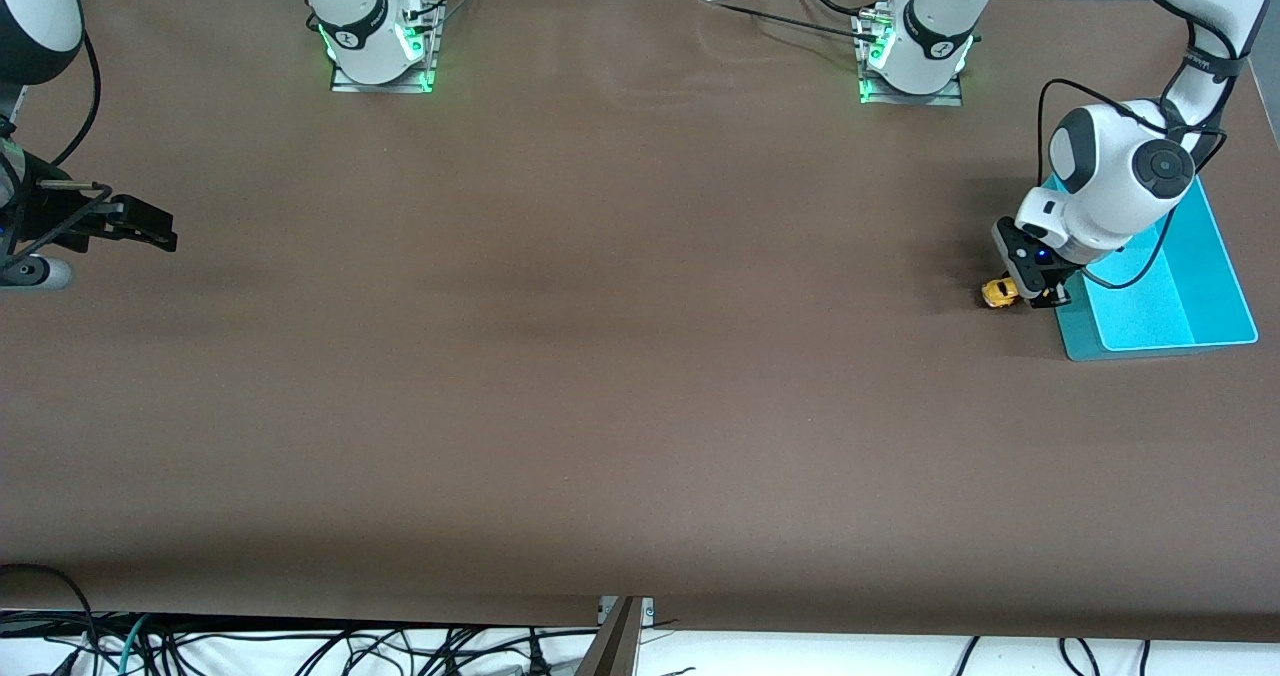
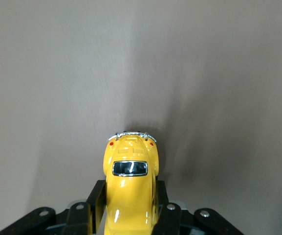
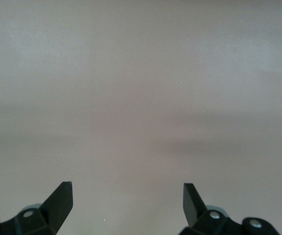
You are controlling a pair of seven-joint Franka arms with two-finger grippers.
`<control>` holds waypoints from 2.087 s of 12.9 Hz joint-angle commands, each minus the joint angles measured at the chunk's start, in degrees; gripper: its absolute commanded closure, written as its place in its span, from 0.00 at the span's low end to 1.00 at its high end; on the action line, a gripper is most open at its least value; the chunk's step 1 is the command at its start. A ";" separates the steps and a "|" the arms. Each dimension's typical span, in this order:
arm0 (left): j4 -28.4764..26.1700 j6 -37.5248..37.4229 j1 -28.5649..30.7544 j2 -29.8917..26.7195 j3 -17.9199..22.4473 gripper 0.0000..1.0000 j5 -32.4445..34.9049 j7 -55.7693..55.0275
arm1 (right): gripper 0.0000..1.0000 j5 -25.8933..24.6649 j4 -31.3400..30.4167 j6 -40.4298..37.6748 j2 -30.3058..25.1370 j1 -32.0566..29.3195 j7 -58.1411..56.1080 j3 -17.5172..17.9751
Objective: Wind and store yellow beetle car
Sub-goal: 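Close the left gripper on the yellow car and lift it, then lower the car into the blue tray and open the left gripper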
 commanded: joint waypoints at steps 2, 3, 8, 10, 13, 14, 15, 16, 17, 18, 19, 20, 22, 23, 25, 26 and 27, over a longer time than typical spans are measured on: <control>4.50 -16.02 0.93 -6.86 -4.84 1.00 -11.05 -2.07 | 0.00 1.02 -0.32 0.27 -0.38 -0.29 -0.86 -0.03; 7.83 -23.21 1.36 -7.40 -4.84 1.00 -13.08 -2.42 | 0.00 1.02 -0.32 0.27 -0.38 -0.38 -0.86 -0.03; 21.22 -39.02 7.43 -7.22 -4.05 1.00 -6.17 4.31 | 0.00 1.02 -0.32 0.36 -0.38 -0.82 -0.86 -0.03; 21.49 -38.67 10.75 -6.27 -2.91 1.00 -4.75 11.86 | 0.00 1.02 -0.32 0.36 -0.38 -0.73 -0.86 -0.03; 18.60 -31.84 15.24 -3.45 -0.90 1.00 -3.09 21.81 | 0.00 1.02 -0.32 0.36 -0.38 -0.82 -0.86 -0.03; 17.02 -29.98 15.69 -3.19 -0.71 1.00 1.71 22.96 | 0.00 1.02 -0.32 0.36 -0.38 -0.82 -0.86 -0.03; 15.61 -28.31 15.87 -3.18 -0.71 1.00 4.19 23.50 | 0.00 1.02 -0.32 0.36 -0.38 -0.82 -0.86 -0.03; 13.77 -27.08 16.22 -3.18 -0.71 1.00 4.83 24.37 | 0.00 1.02 -0.32 0.36 -0.38 -0.82 -0.86 -0.03; 12.19 -25.93 17.00 -3.10 -0.71 1.00 5.70 25.60 | 0.00 1.02 -0.32 0.36 -0.38 -0.82 -0.86 -0.03; 10.00 -24.09 17.71 -2.75 -0.71 1.00 7.02 25.70 | 0.00 1.02 -0.32 0.36 -0.38 -0.82 -0.86 -0.03; 7.97 -21.29 18.15 -2.13 -0.62 1.00 7.20 25.79 | 0.00 1.02 -0.32 0.36 -0.38 -0.82 -0.86 -0.03; 5.78 -18.57 18.76 -1.26 -0.62 1.00 7.29 25.79 | 0.00 1.02 -0.32 0.36 -0.38 -0.82 -0.86 -0.03; 2.60 -14.95 19.38 0.06 -0.45 1.00 8.86 25.88 | 0.00 1.02 -0.32 0.36 -0.38 -0.82 -0.86 -0.03; 1.72 -14.15 20.52 0.24 -0.36 1.00 10.01 25.88 | 0.00 1.02 -0.32 0.36 -0.38 -0.82 -0.86 -0.03; 0.75 -13.88 21.14 0.33 -0.36 0.94 10.11 25.79 | 0.00 1.02 -0.32 0.36 -0.38 -0.82 -0.86 -0.03; 0.75 -13.88 21.32 0.33 -0.36 0.76 10.11 25.09 | 0.00 1.02 -0.32 0.36 -0.38 -0.82 -0.86 -0.03; 0.92 -13.97 21.32 0.16 -0.36 0.62 10.11 24.82 | 0.00 1.02 -0.32 0.36 -0.38 -0.82 -0.86 -0.03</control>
